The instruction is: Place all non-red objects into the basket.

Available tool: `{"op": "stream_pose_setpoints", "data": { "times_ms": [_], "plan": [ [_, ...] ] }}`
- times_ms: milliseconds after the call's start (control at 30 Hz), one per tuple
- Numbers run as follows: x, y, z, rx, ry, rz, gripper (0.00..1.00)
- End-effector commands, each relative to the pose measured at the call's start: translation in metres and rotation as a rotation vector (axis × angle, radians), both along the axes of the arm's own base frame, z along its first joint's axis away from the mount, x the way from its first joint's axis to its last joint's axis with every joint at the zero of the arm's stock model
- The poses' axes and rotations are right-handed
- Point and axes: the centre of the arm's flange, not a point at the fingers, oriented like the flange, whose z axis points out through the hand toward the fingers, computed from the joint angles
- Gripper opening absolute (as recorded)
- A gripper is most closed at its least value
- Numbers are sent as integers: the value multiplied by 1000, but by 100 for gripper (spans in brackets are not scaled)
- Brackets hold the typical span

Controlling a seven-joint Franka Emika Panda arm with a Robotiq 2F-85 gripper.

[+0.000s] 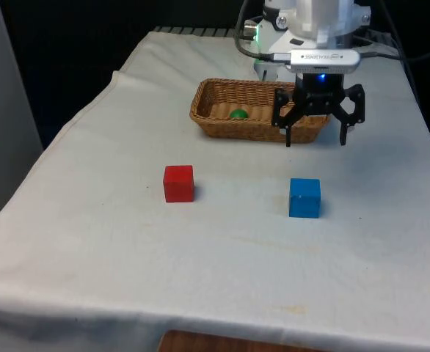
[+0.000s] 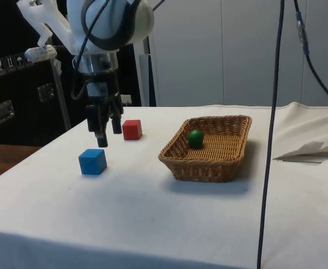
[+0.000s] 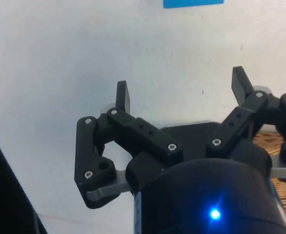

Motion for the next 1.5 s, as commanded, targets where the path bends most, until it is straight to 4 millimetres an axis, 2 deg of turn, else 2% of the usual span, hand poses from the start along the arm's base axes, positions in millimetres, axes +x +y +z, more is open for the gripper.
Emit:
{"op": "stream_pose_setpoints", "data": {
  "times_ms": [0,333,600,633,700,867,1467],
  "plan": [
    [2,-1,-3,4,-1,-12,100],
    [12,-2,-11,-9,-4,-43,100],
    [34,-1,-23,-10,-29,-66,100],
    [30,-1,-21,-16,-25,-61,100],
    [41,0,-26,-11,-38,-69,100],
    [53,3,-33,-14,-52,-63,100],
    [70,4,-55,-27,-53,-33,100]
  ]
}}
